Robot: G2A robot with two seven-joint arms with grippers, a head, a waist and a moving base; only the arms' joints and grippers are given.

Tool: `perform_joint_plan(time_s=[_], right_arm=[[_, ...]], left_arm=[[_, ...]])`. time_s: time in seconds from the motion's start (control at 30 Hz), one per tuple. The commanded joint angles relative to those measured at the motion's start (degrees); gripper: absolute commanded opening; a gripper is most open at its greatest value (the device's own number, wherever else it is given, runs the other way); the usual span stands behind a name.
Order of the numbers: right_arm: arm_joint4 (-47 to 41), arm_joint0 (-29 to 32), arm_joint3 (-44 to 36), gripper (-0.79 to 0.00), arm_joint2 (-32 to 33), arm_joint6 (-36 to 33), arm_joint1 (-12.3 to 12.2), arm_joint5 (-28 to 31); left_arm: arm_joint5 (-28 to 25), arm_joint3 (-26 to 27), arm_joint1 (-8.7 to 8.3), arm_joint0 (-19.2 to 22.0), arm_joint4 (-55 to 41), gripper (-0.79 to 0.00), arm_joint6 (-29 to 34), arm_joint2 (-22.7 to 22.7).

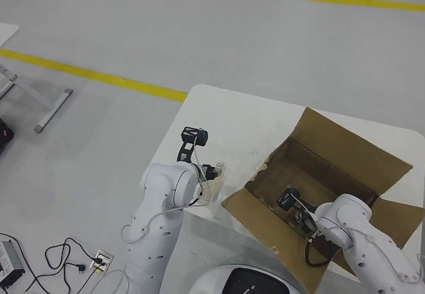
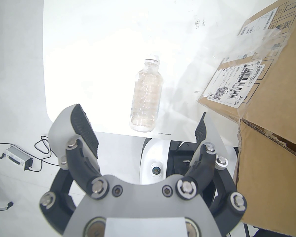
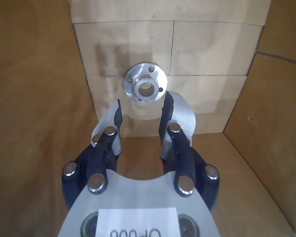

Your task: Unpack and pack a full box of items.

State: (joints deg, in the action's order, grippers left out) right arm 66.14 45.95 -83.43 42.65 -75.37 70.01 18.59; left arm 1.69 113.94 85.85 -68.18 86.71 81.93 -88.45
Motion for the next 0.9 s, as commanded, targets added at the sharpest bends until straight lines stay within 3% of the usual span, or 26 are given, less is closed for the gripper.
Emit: perform_joint_plan(time_s=[0.0,0.87], right_arm=[[-0.14,-0.4,0.84,-0.434,-0.49,0.34,0.3,-0.15],[-0.49,-4.01,9.28,-0.474,-3.51,2.32,3.35,-1.04]], left_arm=[[0.0,0.0,0.0,0.0,0.0,0.0,0.0,0.0],[0.0,0.0,0.0,0.0,0.0,0.0,0.0,0.0]])
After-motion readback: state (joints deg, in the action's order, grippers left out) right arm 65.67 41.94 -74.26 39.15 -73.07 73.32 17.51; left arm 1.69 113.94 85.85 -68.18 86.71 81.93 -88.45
